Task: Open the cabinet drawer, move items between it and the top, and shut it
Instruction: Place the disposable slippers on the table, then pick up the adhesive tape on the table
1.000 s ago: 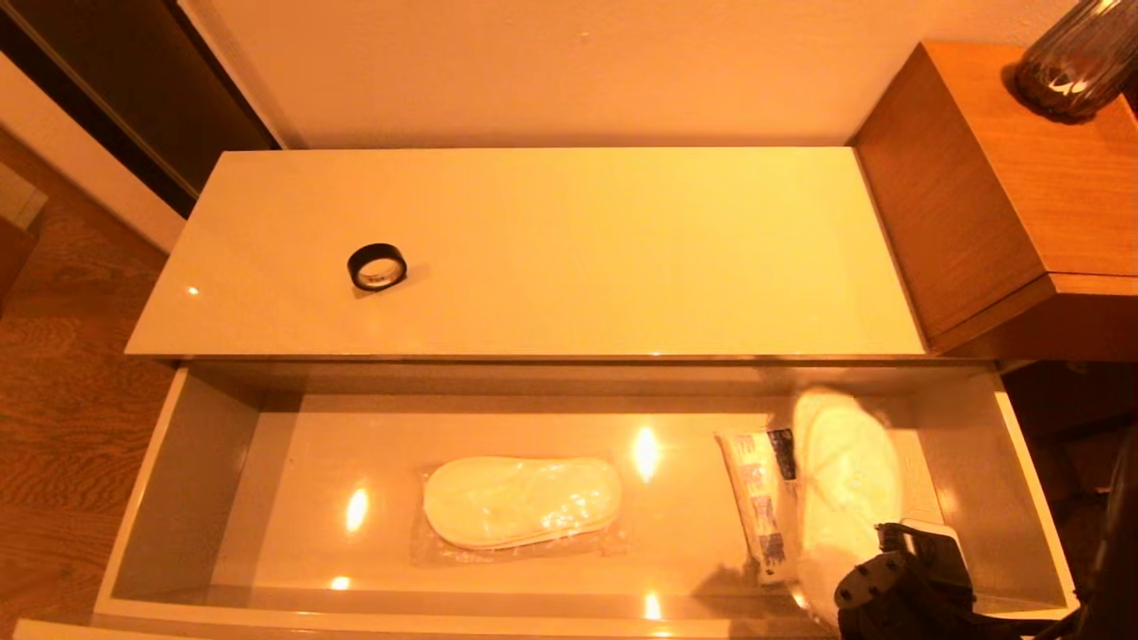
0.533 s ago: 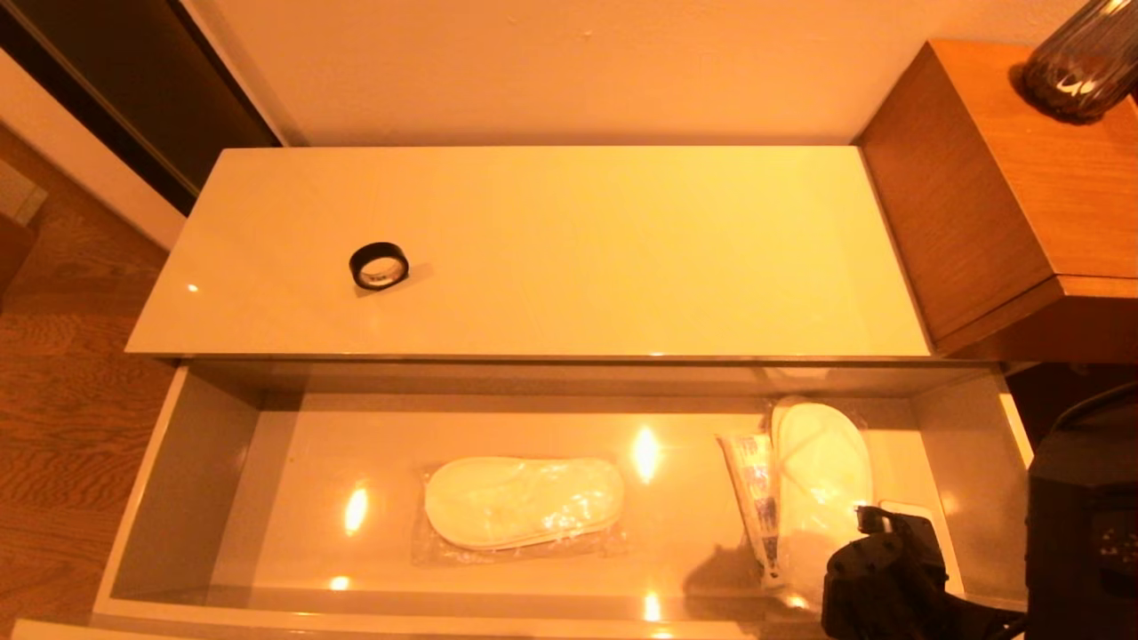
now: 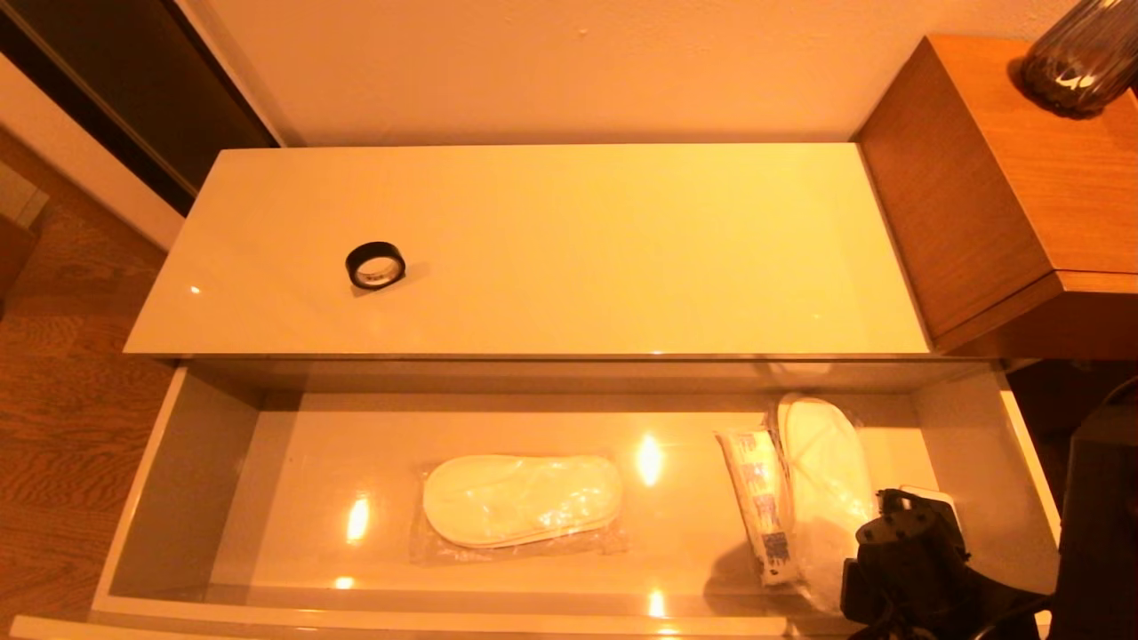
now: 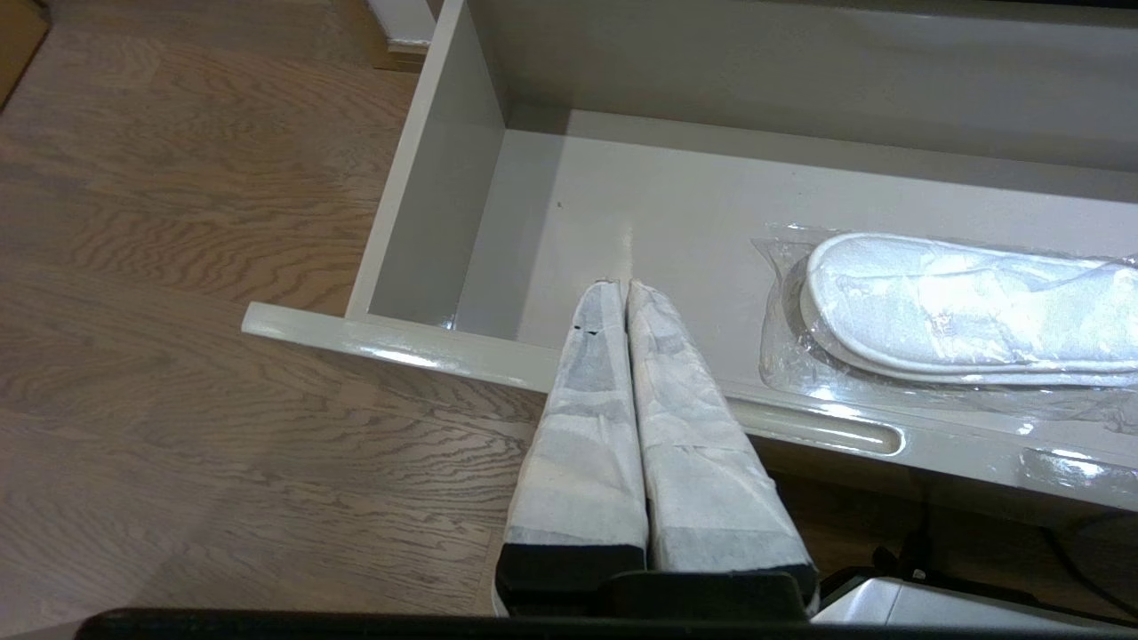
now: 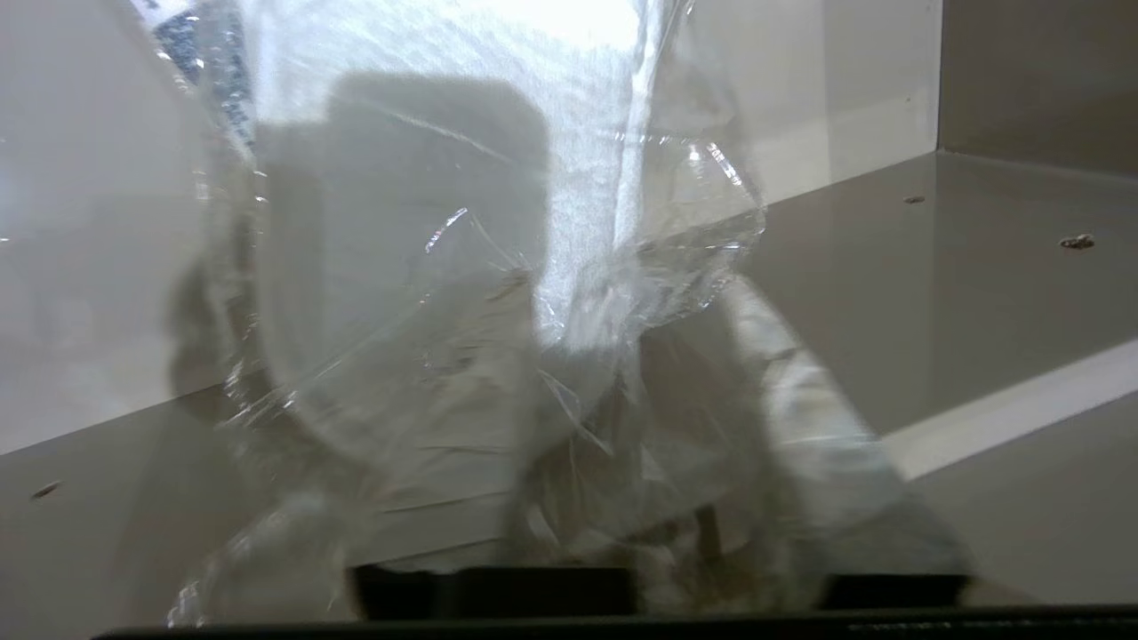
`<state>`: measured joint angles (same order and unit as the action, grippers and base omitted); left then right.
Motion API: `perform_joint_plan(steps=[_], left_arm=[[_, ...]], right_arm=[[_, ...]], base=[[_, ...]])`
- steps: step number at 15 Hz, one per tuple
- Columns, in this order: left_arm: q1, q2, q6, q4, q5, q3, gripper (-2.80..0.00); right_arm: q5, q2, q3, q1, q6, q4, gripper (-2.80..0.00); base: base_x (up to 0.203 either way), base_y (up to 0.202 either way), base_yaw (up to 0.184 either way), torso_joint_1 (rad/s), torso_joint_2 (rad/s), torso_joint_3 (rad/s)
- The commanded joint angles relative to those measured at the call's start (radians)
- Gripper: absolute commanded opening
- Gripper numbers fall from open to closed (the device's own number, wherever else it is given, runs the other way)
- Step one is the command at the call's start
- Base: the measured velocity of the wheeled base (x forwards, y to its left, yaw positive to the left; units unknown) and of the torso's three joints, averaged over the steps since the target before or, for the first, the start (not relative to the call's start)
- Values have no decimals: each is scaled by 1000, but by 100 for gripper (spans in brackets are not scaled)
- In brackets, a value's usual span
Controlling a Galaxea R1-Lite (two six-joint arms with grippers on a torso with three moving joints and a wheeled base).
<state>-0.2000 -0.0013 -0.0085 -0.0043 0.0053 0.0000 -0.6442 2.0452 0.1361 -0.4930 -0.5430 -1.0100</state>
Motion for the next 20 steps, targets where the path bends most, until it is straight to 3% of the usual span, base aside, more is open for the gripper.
perform_joint_plan(steps=[1, 7, 11, 14, 18, 19, 20], left_arm=[[0, -39, -1, 0, 1, 2, -280], [1, -39, -1, 0, 1, 2, -280], [-1, -39, -1, 0, 1, 2, -280], [1, -39, -1, 0, 1, 2, -280], [1, -39, -1, 0, 1, 2, -280], [1, -39, -1, 0, 1, 2, -280], [1, -39, -1, 0, 1, 2, -280]], right_arm=[[-6, -56, 2, 1, 7, -11, 0], [-5, -142, -5, 2, 51, -3, 0], [-5, -304, 16, 8, 91, 118, 0], [13, -487, 86, 9, 102, 341, 0], [54, -756, 273, 10, 95, 829, 0], [57, -826, 316, 10, 92, 946, -280], [58, -899, 355, 10, 90, 1061, -280]], base=[[0, 0, 0, 0, 0, 0], [0, 0, 0, 0, 0, 0], [0, 0, 0, 0, 0, 0], [0, 0, 0, 0, 0, 0], [0, 0, 0, 0, 0, 0], [0, 0, 0, 0, 0, 0], [0, 0, 0, 0, 0, 0]])
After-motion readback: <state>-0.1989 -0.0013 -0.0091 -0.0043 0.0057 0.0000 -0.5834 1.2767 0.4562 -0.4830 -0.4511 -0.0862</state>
